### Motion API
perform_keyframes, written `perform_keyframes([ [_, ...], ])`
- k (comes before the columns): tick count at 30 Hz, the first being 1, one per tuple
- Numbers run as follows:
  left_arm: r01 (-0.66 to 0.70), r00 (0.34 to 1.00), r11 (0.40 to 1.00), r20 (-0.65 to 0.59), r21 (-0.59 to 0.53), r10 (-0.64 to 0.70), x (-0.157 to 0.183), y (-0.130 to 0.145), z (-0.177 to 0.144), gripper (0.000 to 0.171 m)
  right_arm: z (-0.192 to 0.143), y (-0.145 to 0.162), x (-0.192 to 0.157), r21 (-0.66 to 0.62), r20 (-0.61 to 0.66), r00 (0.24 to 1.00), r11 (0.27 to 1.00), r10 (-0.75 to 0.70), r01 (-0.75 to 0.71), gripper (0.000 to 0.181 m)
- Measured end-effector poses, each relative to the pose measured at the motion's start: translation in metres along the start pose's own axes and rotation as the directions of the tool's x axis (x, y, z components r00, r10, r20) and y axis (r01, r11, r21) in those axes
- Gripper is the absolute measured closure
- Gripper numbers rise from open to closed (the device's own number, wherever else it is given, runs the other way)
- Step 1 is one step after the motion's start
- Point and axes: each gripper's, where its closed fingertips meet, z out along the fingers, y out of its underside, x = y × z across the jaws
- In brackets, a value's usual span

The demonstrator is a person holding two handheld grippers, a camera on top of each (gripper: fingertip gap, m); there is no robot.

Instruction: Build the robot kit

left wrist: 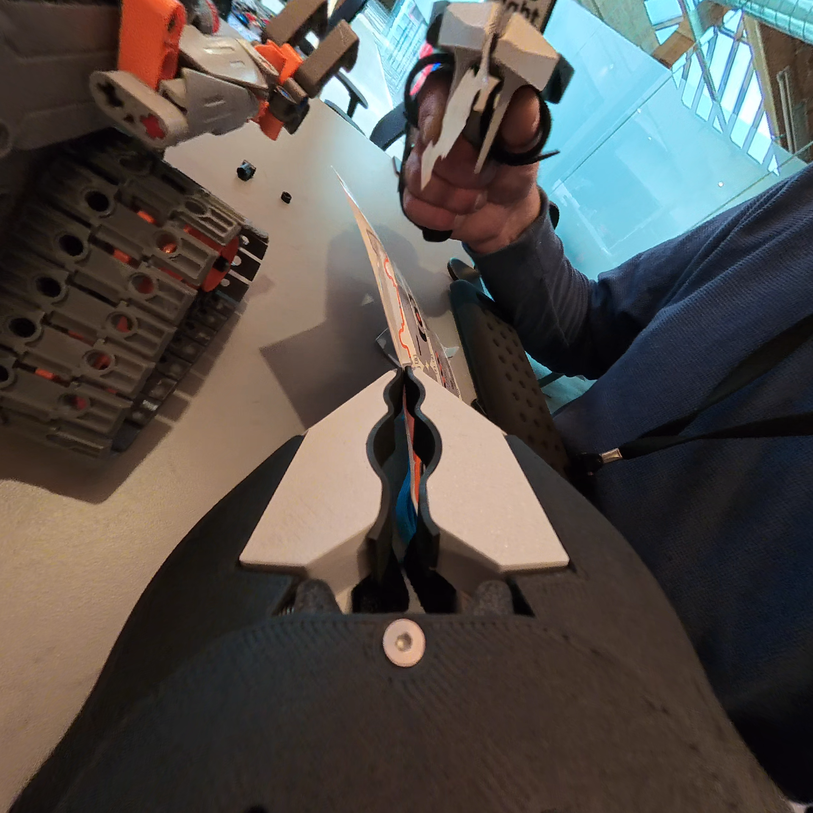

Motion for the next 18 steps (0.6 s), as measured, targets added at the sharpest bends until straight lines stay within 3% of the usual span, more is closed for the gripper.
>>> perform_keyframes([
  [1,0.01,1.0,1.0,0.011,0.009,-0.011,-0.002,-0.001,-0.002,0.171,-0.001,-0.004,0.0,0.007,-0.017,0.999,1.0,-0.029,0.029,0.181],
  [5,0.043,0.995,0.999,0.089,0.007,-0.044,-0.013,-0.004,-0.008,0.134,0.003,-0.012,-0.004,-0.052,-0.124,0.961,0.969,-0.246,0.241,0.181],
  [7,0.052,0.993,0.999,0.106,0.016,-0.053,-0.013,-0.007,-0.011,0.118,0.005,-0.019,-0.008,-0.074,-0.174,0.911,0.928,-0.373,0.366,0.181],
  [9,0.048,0.99,0.998,0.134,0.039,-0.053,-0.013,-0.014,-0.016,0.112,0.008,-0.024,-0.012,-0.122,-0.225,0.831,0.86,-0.51,0.495,0.181],
  [13,0.036,0.993,0.99,0.107,0.135,-0.051,0.001,-0.038,-0.021,0.114,0.018,-0.02,-0.016,-0.337,-0.273,0.477,0.548,-0.835,0.766,0.181],
  [16,0.042,0.999,0.97,-0.003,0.238,-0.042,0.025,-0.061,-0.019,0.123,0.028,-0.011,-0.026,-0.441,-0.216,0.202,0.28,-0.955,0.853,0.181],
  [18,0.073,0.996,0.953,-0.068,0.293,-0.055,0.035,-0.072,-0.016,0.127,0.034,-0.004,-0.031,-0.462,-0.173,0.092,0.164,-0.981,0.872,0.181],
])
